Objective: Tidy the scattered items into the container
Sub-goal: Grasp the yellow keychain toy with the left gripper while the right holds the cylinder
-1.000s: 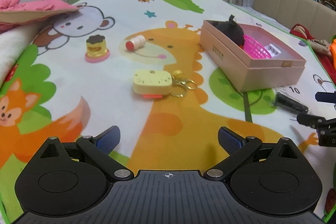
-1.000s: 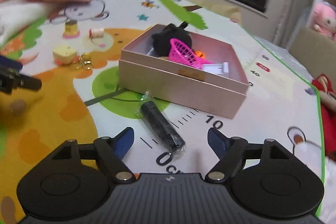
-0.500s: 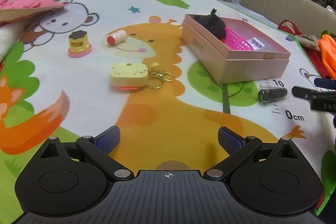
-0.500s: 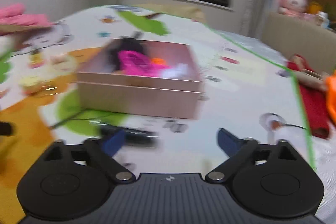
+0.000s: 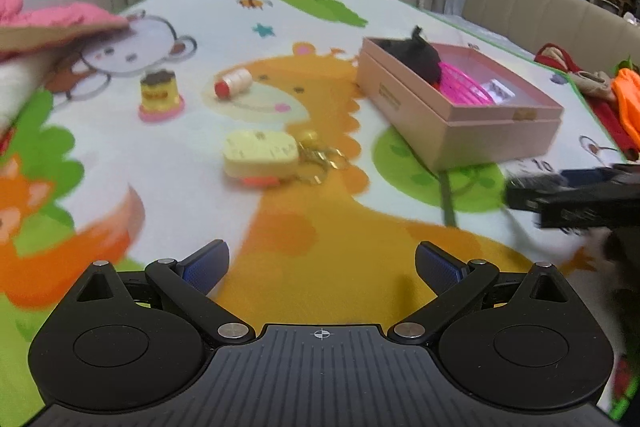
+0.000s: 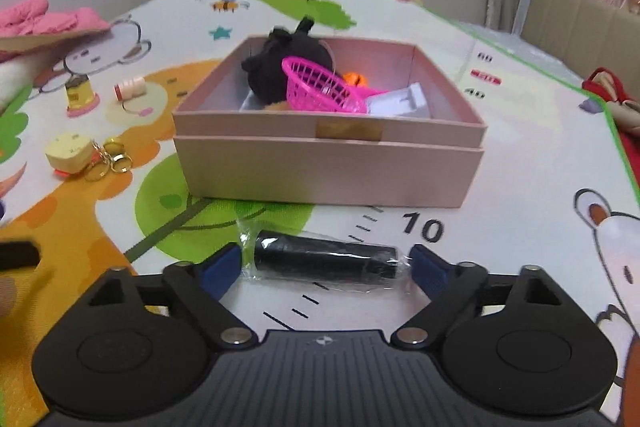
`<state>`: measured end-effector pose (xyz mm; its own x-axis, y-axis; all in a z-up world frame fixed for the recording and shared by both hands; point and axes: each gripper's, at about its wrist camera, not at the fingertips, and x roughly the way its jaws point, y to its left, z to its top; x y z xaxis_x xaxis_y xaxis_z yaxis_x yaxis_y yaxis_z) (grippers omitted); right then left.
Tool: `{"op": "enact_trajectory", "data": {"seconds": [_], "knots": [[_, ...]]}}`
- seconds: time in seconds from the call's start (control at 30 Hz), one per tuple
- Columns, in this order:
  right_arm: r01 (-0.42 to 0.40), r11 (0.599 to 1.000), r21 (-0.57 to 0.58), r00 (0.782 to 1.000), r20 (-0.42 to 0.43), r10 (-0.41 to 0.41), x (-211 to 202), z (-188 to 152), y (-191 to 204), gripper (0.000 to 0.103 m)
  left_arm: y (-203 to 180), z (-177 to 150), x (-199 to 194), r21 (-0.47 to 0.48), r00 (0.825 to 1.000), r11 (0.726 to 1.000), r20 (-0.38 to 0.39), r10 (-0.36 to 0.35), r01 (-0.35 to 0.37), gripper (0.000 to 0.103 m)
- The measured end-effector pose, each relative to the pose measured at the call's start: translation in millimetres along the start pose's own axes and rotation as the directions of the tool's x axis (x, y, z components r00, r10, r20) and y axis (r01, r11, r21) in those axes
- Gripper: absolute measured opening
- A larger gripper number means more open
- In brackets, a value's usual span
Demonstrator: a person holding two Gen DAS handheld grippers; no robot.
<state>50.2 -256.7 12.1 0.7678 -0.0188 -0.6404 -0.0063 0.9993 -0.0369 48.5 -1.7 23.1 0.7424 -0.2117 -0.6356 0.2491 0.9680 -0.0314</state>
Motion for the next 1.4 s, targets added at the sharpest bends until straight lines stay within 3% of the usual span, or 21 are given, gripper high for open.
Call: {"op": "enact_trajectory", "data": {"seconds": [0.23,0.47,0.57,0.7,1.03,1.4], "knots": [[-0.049,0.998,-0.044,0.998,0.043,0.050,-41.2,-18.6,6.7,0.086,15.4,33.8,42.7,0.017,0.995,0.995,0.037,0.093,-0.094,0.102],[-0.080,0.992,-0.093,0.995,0.043,0.085,-55.6,-31.2,19.0,0.086,20.1,48.7,77.7,0.012,0.996,0.996,-0.006,0.090,-0.090,0.101],[-0.093,0.992,-0.089,0.995,0.035,0.097,-56.2,-33.5,20.5,0.086,20.4,48.0,79.8,0.008,0.996,0.997,-0.018,0.082,-0.082,0.076],[-0.111,0.990,-0.087,0.993,0.031,0.114,-59.6,-35.5,22.7,0.086,18.3,44.4,70.0,0.017,0.996,0.996,-0.009,0.086,-0.086,0.062],[-0.118,0.987,-0.108,0.992,0.027,0.122,-78.7,-47.6,29.2,0.086,-9.2,15.4,4.3,0.008,0.999,1.000,0.021,-0.028,0.028,0.062],[-0.071,0.988,-0.134,0.996,0.046,0.078,-98.5,-51.5,17.2,0.086,-63.1,-13.4,-49.2,0.065,0.982,0.981,0.040,-0.183,0.181,0.062]]}}
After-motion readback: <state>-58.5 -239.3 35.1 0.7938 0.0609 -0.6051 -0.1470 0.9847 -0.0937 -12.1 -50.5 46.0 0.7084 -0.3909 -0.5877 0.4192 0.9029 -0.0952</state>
